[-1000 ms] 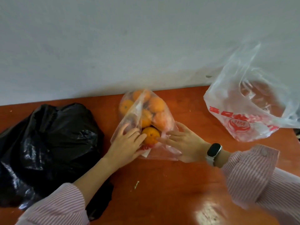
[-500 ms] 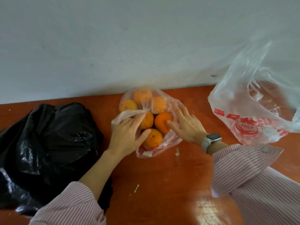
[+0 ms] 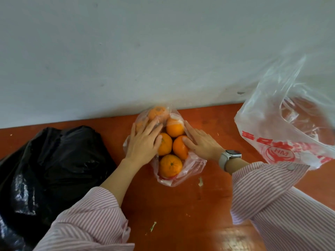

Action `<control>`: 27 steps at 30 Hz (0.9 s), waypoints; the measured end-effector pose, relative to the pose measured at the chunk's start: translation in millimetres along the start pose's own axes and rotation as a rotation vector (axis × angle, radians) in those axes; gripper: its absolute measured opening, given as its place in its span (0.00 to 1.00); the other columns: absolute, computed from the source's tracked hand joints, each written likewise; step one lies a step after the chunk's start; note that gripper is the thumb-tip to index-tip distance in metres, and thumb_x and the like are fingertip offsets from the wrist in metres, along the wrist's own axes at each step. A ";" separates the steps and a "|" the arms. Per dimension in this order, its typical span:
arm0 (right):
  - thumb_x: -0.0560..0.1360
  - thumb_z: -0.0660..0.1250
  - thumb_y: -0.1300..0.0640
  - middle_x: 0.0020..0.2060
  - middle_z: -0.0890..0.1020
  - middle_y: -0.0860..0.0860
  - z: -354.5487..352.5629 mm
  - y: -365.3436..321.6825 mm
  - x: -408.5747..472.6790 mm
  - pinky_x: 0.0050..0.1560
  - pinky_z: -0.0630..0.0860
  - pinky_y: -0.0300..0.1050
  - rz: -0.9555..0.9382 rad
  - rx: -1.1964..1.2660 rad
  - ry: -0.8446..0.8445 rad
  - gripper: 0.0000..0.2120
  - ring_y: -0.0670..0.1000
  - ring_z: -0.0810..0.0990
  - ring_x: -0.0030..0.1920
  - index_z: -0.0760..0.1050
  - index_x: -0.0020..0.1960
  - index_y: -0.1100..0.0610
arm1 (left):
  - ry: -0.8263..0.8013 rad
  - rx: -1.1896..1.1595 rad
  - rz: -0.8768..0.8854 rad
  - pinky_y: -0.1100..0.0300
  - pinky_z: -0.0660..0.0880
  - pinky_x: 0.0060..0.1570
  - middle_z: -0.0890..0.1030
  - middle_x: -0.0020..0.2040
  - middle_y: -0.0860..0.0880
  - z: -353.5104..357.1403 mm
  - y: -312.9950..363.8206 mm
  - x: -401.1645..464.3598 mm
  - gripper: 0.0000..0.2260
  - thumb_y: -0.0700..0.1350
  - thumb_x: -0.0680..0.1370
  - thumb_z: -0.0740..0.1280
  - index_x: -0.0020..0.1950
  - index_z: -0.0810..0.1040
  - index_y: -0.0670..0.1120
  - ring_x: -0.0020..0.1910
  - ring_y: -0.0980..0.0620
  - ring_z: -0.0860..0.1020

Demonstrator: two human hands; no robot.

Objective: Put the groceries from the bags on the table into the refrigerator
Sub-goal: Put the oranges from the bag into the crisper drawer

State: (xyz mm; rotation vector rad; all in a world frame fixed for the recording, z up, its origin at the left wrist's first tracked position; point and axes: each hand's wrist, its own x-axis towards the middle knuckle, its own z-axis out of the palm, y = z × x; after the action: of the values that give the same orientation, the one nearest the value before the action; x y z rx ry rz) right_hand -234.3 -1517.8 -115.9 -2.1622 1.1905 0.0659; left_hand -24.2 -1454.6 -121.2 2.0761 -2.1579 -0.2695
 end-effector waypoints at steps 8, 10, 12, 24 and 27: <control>0.73 0.63 0.41 0.66 0.69 0.53 12.2 3.5 -27.5 0.65 0.62 0.52 0.030 0.125 0.008 0.32 0.53 0.66 0.66 0.58 0.72 0.51 | 0.050 0.050 0.033 0.43 0.40 0.70 0.75 0.64 0.44 6.9 7.1 -23.7 0.29 0.63 0.74 0.52 0.64 0.72 0.43 0.71 0.48 0.63; 0.76 0.59 0.44 0.64 0.72 0.54 10.4 13.0 -30.2 0.65 0.65 0.52 0.067 0.215 0.012 0.24 0.54 0.69 0.64 0.62 0.70 0.50 | 0.054 0.035 0.034 0.40 0.41 0.70 0.76 0.64 0.44 7.2 1.8 -23.5 0.28 0.60 0.76 0.50 0.65 0.72 0.43 0.71 0.49 0.63; 0.78 0.58 0.51 0.61 0.75 0.53 10.4 21.6 -33.8 0.62 0.68 0.51 0.092 0.187 0.081 0.17 0.54 0.71 0.62 0.67 0.67 0.51 | 0.074 0.040 0.018 0.35 0.45 0.69 0.78 0.61 0.44 9.1 0.8 -24.6 0.24 0.55 0.79 0.47 0.63 0.73 0.43 0.70 0.49 0.64; 0.75 0.43 0.36 0.68 0.70 0.53 23.1 17.2 -48.0 0.60 0.65 0.52 -0.218 -0.243 0.128 0.33 0.55 0.68 0.66 0.59 0.73 0.54 | 0.082 -0.239 0.054 0.45 0.59 0.70 0.66 0.72 0.47 12.3 24.5 -64.3 0.24 0.56 0.77 0.55 0.69 0.68 0.45 0.73 0.51 0.57; 0.71 0.39 0.31 0.71 0.65 0.50 20.1 27.0 -44.6 0.66 0.56 0.52 -0.207 -0.320 0.039 0.38 0.52 0.59 0.72 0.54 0.74 0.51 | -0.082 -0.296 0.032 0.51 0.45 0.72 0.47 0.76 0.54 11.4 26.0 -73.7 0.32 0.64 0.74 0.53 0.74 0.57 0.50 0.75 0.55 0.42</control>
State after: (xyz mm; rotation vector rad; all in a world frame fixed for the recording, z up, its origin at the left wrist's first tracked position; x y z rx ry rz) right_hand -275.9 -1483.5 -130.5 -2.5667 1.0256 0.1336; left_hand -49.0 -1379.7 -124.6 1.8935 -2.0454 -0.6387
